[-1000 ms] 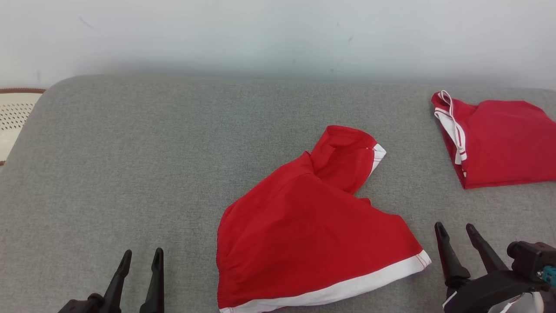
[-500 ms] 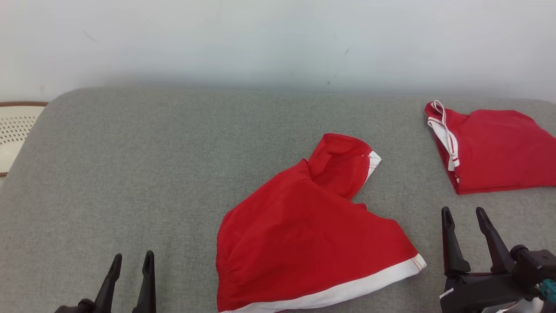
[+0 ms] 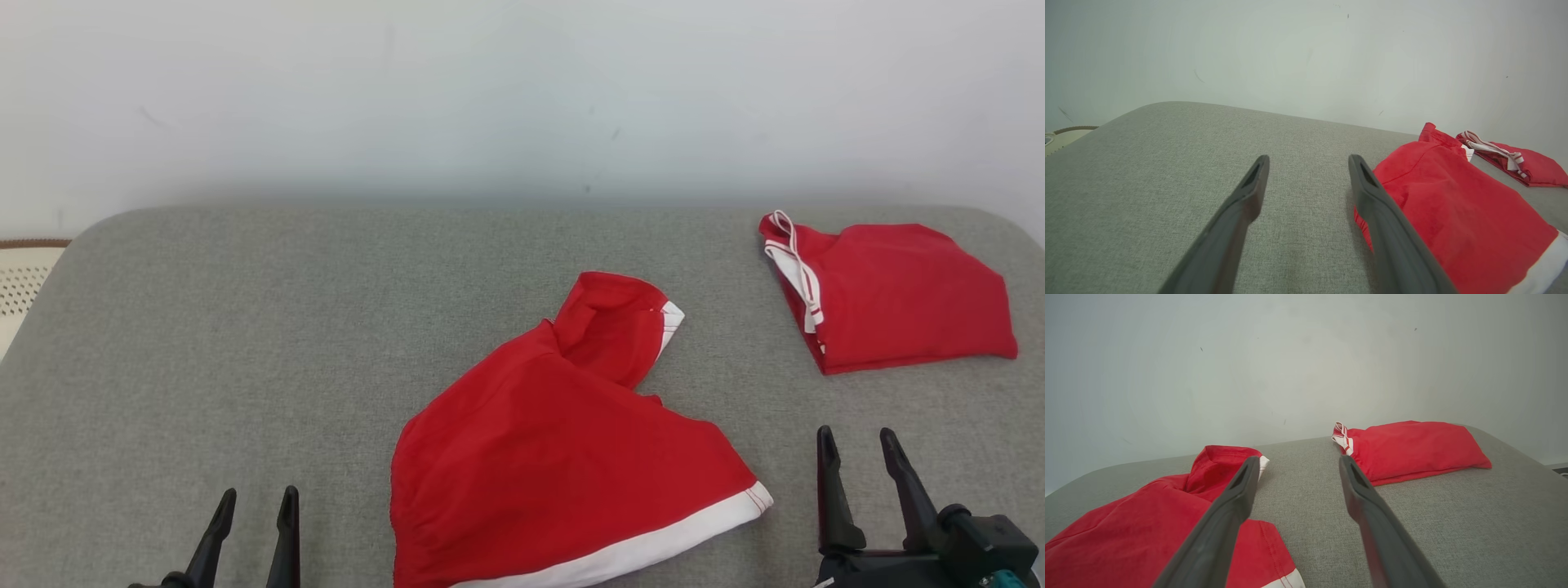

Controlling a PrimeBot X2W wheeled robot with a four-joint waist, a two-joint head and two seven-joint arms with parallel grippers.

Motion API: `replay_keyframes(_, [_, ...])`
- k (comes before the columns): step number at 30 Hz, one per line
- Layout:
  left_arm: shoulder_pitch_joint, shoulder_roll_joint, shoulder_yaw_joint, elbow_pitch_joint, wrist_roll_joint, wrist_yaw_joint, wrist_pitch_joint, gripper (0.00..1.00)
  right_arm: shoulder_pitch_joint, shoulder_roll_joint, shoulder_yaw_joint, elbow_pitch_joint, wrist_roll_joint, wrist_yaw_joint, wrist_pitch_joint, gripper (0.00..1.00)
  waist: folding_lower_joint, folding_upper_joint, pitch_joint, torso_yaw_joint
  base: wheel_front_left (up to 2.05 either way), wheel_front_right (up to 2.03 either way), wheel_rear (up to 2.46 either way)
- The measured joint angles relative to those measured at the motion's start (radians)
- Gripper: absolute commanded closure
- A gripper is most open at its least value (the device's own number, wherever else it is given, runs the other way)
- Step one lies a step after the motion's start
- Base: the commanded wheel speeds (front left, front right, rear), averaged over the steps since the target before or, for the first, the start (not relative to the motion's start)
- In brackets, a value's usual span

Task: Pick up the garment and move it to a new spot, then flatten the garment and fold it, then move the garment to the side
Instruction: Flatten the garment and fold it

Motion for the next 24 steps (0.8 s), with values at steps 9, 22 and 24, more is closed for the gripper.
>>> replay_keyframes(9, [0.008, -0.001, 0.004, -0.010, 0.027, 0.009, 0.000, 0.00, 0.002, 0.006, 0.031, 0.035, -0.002, 0.000, -0.021, 0.00, 0.0000, 0.0000, -0.020, -0.020, 0.00, 0.00, 0.00])
replay_keyframes(22, [0.007, -0.003, -0.012, -0.001, 0.052, 0.019, 0.000, 0.00, -0.012, 0.006, 0.079, 0.072, -0.011, 0.000, -0.029, 0.00, 0.0000, 0.0000, -0.028, -0.008, 0.00, 0.00, 0.00])
replay_keyframes(24, [0.007, -0.003, -0.013, 0.000, 0.056, 0.019, 0.000, 0.00, -0.013, 0.006, 0.078, 0.073, -0.013, 0.000, -0.030, 0.00, 0.0000, 0.0000, -0.027, -0.006, 0.00, 0.00, 0.00])
